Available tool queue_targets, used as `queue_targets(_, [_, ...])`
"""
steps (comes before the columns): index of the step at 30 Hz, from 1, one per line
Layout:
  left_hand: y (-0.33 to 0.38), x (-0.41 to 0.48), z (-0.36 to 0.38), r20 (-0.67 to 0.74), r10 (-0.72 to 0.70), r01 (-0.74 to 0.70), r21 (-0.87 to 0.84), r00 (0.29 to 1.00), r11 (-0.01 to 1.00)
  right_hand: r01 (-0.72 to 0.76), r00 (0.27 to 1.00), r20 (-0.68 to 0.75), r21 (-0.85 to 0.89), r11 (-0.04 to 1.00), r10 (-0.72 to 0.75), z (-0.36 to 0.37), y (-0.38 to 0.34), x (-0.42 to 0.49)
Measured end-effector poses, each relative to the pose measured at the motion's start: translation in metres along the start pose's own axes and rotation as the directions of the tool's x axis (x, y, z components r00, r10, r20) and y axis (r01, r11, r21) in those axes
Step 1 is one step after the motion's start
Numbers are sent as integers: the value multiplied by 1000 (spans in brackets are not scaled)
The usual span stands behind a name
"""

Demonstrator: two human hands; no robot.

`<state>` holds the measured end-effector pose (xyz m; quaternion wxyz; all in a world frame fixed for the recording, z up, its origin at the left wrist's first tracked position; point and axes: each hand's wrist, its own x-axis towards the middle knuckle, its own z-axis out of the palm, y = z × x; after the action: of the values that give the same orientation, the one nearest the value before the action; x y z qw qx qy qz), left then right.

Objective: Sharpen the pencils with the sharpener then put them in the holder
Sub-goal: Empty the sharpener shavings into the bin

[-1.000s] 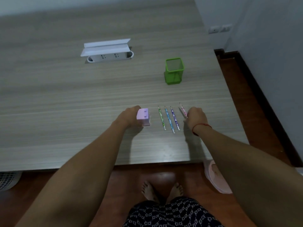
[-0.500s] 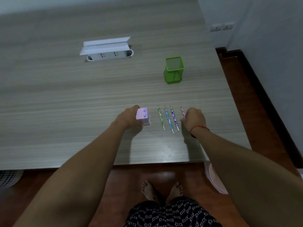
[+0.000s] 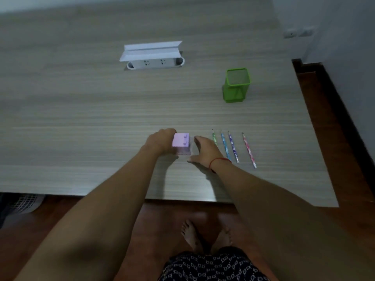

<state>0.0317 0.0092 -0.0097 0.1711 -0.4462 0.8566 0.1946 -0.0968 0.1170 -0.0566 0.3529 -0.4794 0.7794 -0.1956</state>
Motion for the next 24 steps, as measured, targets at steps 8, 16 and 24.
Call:
queue_targets(8, [-14,-6,1,-72,84,-93,-122,994,988,64,996,-71,144,988,-54,16,-22,10])
queue_targets(16, [-24,0,-2,-39,107,-110,-83,993,990,14,999,-45,-37,999,-16,8,-13,14])
queue_targets(24, [-30,3,-8,75,35,-32,-41,997,999,-46,989,-140,7,999,46,-19,0,7])
